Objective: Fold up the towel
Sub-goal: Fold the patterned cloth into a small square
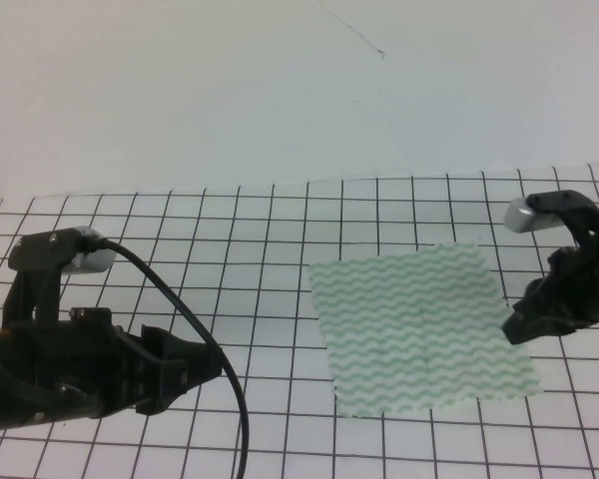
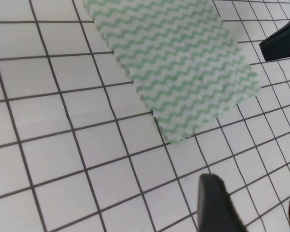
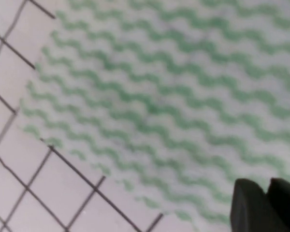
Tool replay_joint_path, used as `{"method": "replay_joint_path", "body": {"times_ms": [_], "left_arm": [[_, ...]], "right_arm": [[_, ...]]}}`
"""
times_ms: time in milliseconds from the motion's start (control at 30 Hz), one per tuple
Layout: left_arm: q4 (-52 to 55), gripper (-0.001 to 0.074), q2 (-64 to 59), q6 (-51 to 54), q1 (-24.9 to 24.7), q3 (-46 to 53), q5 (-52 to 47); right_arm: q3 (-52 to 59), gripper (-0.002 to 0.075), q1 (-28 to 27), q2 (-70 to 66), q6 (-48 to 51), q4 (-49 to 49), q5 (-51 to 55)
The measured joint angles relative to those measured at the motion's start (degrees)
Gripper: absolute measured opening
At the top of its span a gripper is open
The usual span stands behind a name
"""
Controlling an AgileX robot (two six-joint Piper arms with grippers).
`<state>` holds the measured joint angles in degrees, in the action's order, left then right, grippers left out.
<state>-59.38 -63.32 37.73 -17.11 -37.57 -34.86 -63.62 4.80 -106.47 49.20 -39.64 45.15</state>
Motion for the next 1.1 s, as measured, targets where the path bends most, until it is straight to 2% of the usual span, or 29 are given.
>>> {"method": "replay_joint_path", "body": {"times_ms": [100,167,433,633,933,1000,1100], "left_arm": [[0.0,0.031,0.0,0.0,0.0,0.0,-0.1],[0.0,0.031,0.0,0.0,0.0,0.0,-0.1],[0.0,0.031,0.0,0.0,0.0,0.0,-0.3],[0.2,0.031,0.0,0.0,0.0,0.0,-0.3],[0.2,0.031,0.0,-0.1,0.0,0.0,-0.3],[0.2,0.031,0.0,0.0,0.0,0.0,-0.3],[0.2,0.031,0.0,0.0,0.0,0.0,-0.2]], "right_arm": [[-0.1,0.016,0.0,0.4,-7.6,8.8,0.4],[0.3,0.0192,0.0,0.4,-10.2,11.9,1.0],[3.7,0.022,0.0,0.2,-10.1,10.3,-2.3],[4.0,0.022,0.0,-1.5,-6.0,4.6,-4.5],[3.9,0.0211,0.0,-3.1,-5.8,3.9,-4.5],[3.9,0.0181,0.0,-3.1,-5.5,3.9,-4.4],[3.9,0.0072,0.0,-3.2,-5.3,3.9,-3.5]]}}
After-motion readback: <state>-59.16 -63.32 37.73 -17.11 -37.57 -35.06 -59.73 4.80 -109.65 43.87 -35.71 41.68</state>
